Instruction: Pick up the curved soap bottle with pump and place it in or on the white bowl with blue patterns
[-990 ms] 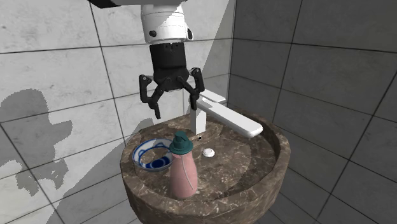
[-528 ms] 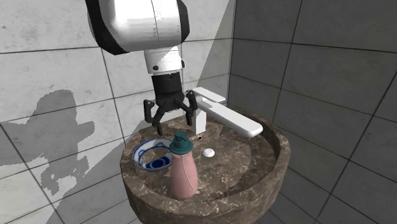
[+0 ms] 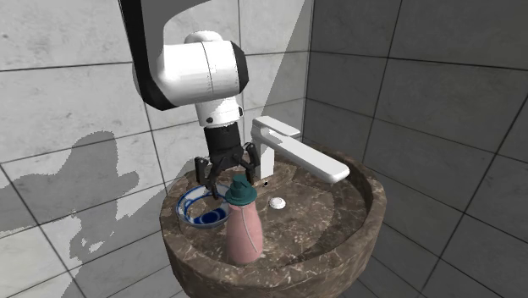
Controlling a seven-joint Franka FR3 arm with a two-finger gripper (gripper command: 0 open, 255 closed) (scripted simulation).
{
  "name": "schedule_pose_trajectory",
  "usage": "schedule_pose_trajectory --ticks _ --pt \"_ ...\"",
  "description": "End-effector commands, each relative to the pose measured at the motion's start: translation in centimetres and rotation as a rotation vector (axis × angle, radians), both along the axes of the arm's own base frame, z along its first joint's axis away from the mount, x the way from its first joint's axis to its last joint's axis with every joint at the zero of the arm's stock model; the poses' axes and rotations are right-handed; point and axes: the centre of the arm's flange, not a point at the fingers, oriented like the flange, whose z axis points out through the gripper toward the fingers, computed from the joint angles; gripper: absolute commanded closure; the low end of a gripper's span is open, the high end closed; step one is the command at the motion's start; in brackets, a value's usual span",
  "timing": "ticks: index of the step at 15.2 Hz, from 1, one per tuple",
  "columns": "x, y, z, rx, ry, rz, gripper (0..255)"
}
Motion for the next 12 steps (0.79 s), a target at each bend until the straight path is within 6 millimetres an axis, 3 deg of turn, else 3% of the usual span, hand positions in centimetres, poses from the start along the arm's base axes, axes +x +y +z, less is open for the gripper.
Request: schedule_pose_trajectory --ticks 1,2,10,11,12 --pt "-0.38 -0.21 -0.97 0.0 0.0 0.001 0" --pt "-0.59 -0.29 -1.77 0.0 0.0 0.001 0" --pt "-0.59 -0.29 -1.76 0.0 0.0 0.001 0" --pt "-0.59 -0.29 -1.76 0.0 0.0 0.001 255" --pt "-0.59 -0.29 -1.76 0.0 0.0 0.001 255"
